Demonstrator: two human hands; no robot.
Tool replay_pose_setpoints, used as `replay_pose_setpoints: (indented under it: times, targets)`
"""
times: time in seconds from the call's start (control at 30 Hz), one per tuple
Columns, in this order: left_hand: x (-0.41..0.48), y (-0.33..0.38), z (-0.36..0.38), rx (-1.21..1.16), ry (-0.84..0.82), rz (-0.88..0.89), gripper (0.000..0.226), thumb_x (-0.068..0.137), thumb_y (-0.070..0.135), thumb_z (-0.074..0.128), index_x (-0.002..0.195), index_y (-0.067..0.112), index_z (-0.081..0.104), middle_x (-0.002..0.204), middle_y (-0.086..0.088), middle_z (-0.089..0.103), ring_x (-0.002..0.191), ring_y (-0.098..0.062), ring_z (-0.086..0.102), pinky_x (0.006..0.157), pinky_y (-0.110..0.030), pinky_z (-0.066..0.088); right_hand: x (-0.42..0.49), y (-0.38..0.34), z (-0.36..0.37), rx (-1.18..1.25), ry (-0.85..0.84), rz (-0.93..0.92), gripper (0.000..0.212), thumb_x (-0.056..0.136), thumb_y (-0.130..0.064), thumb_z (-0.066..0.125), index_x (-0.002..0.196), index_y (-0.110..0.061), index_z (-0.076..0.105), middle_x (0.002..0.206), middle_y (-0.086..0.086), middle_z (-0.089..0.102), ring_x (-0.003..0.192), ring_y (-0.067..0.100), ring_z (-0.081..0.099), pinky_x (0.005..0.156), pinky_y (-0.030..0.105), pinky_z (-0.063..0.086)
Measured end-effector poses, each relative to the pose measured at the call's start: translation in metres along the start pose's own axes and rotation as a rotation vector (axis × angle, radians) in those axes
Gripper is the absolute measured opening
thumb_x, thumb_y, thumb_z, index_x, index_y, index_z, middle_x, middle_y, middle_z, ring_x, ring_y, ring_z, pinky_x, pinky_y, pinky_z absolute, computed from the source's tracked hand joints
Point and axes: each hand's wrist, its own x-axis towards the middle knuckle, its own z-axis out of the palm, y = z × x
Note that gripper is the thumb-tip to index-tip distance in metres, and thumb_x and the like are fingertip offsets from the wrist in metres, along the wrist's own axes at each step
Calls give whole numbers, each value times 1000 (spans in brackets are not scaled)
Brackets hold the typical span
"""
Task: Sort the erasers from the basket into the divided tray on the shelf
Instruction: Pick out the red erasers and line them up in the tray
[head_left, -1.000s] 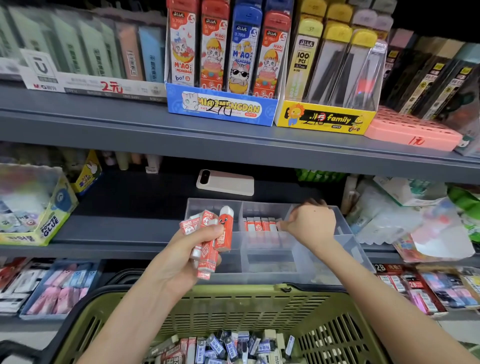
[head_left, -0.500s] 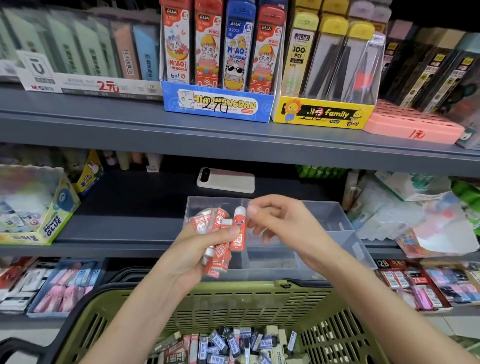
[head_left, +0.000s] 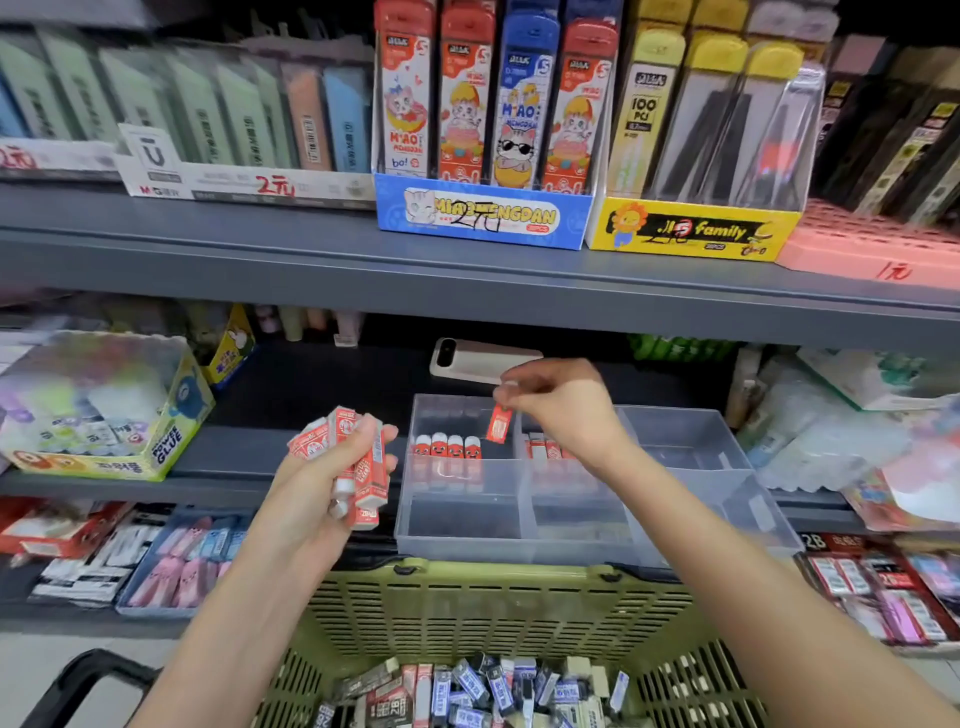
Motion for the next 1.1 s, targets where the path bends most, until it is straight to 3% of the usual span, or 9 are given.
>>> replay_pose_setpoints:
  times: [0.17,0.37,0.5,0.63,0.77,0.83,0.93,1.0,1.1]
  targets:
    - [1,-5,-10,37,-7,-7,24,58,34,75,77,19,75,87,-4,75,65,-11,70,47,-22,51,17,0,18,-707,-181,-68,17,75,-40,71,78,-29,58,88,-6,66,85,17,60,67,22,38]
    - [-1,-9,-8,40,-8,-31,43,54,34,76,93,16,69,88,-3,75,66,-11,70,48,-22,52,12,10,18,-748,-188,-92,15,75,-43,70,74,-29,66,92,-9,68,94,14,58,70,24,41]
    - [-2,-8,-5,20,-19,-58,46,59,29,75,101,13,65,89,-4,75,66,-12,71,49,-22,52,13,8,17,-1113,-165,-301,19,82,-37,58,85,-26,72,88,-7,69,103,15,46,72,24,43]
    - [-2,-6,-1,18,-43,-62,44,62,28,75,102,13,66,89,-4,75,68,-12,71,50,-22,53,15,4,25,-1323,-215,-403,9,78,-14,58,75,-20,64,75,-4,60,104,19,45,52,21,18]
    - [-2,-3,3,19,-80,-59,45,60,30,75,101,12,66,91,-5,75,67,-11,70,52,-22,53,8,3,22,-1098,-154,-353,17,87,-27,56,91,-26,72,98,-7,69,105,18,48,75,24,43]
    - [-3,-2,4,29,-103,-67,46,58,31,75,99,12,68,91,-6,75,66,-12,70,52,-22,53,-3,-7,18,-667,-153,-294,19,90,-35,56,90,-25,73,94,-12,70,98,11,56,78,23,46]
    - [-5,-2,7,59,-168,-64,29,58,34,74,81,17,76,82,-6,74,62,-12,69,50,-22,52,-28,-31,18,27,-448,-192,10,89,-28,62,86,-30,71,80,-22,70,77,-10,60,66,5,44]
    - [-7,-2,12,53,-224,-58,22,60,36,73,74,21,78,74,-4,72,59,-12,67,51,-22,53,-39,-37,22,84,-573,-184,7,86,-28,66,88,-30,72,85,-11,72,78,-4,62,72,14,49]
    - [-8,-2,18,17,-265,-44,25,61,38,74,77,20,78,74,-4,71,58,-11,65,50,-21,52,-45,-41,27,123,-533,-167,11,82,-23,70,90,-15,72,85,12,71,76,18,55,77,42,47]
